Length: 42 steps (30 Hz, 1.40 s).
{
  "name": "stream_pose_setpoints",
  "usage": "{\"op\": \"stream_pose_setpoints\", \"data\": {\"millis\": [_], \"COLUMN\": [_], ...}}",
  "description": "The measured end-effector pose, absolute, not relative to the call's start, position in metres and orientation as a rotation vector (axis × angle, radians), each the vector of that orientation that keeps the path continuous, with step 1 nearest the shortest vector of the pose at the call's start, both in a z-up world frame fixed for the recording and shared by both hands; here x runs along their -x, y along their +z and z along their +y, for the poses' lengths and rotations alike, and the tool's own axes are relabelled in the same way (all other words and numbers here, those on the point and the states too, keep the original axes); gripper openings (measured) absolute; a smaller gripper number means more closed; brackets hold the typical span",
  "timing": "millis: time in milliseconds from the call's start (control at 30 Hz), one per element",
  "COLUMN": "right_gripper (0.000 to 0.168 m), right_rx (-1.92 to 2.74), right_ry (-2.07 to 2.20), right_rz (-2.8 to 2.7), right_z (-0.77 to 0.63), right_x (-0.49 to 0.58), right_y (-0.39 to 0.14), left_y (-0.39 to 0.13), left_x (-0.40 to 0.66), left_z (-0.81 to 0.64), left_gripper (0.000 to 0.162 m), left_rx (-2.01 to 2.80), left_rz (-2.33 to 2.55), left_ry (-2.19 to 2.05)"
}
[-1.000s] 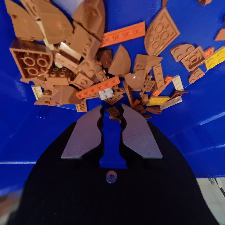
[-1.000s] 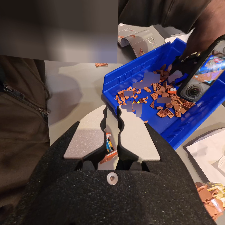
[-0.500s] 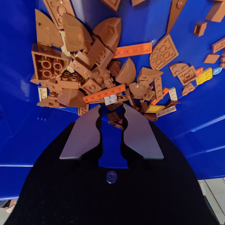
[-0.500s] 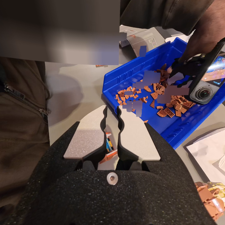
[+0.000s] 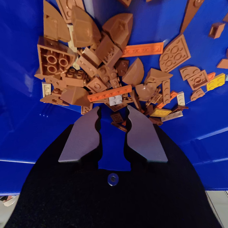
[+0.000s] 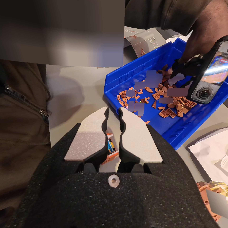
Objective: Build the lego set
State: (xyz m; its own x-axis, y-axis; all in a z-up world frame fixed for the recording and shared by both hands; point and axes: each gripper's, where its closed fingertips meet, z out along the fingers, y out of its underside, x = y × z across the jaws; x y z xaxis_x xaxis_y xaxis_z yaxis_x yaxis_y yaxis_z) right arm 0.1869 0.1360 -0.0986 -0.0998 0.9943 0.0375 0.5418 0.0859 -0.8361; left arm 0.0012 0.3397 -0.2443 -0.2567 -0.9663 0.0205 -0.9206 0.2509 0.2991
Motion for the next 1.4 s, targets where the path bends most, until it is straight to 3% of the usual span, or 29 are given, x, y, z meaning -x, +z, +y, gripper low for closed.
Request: {"op": "stream_pose_setpoints", "data": {"millis": [433, 667, 867, 1233, 1400], "right_gripper": [0.014, 0.014, 0.014, 0.014, 0.014], "right_rx": [1.514, 1.518, 1.518, 1.519, 1.521], "right_ry": [0.887, 0.880, 0.882, 0.890, 0.888], "right_rz": [-1.717, -1.709, -1.704, -1.699, -1.698], "right_z": [0.132, 0.129, 0.131, 0.134, 0.134], "right_x": [-0.186, -0.189, -0.190, -0.192, -0.192], "right_y": [-0.095, -0.094, -0.094, -0.097, -0.097], "left_y": [-0.243, -0.241, -0.242, -0.242, -0.243], "left_x": [0.005, 0.002, -0.005, -0.008, -0.007], "left_z": [0.334, 0.336, 0.334, 0.335, 0.332], "left_gripper": [0.001, 0.028, 0.040, 0.042, 0.035], "left_rx": [-1.837, -1.851, -1.899, -1.992, -1.989], "left_rz": [-2.352, -2.382, -2.358, -2.264, -2.220], "left_ry": [-0.352, -0.354, -0.299, -0.225, -0.206]}}
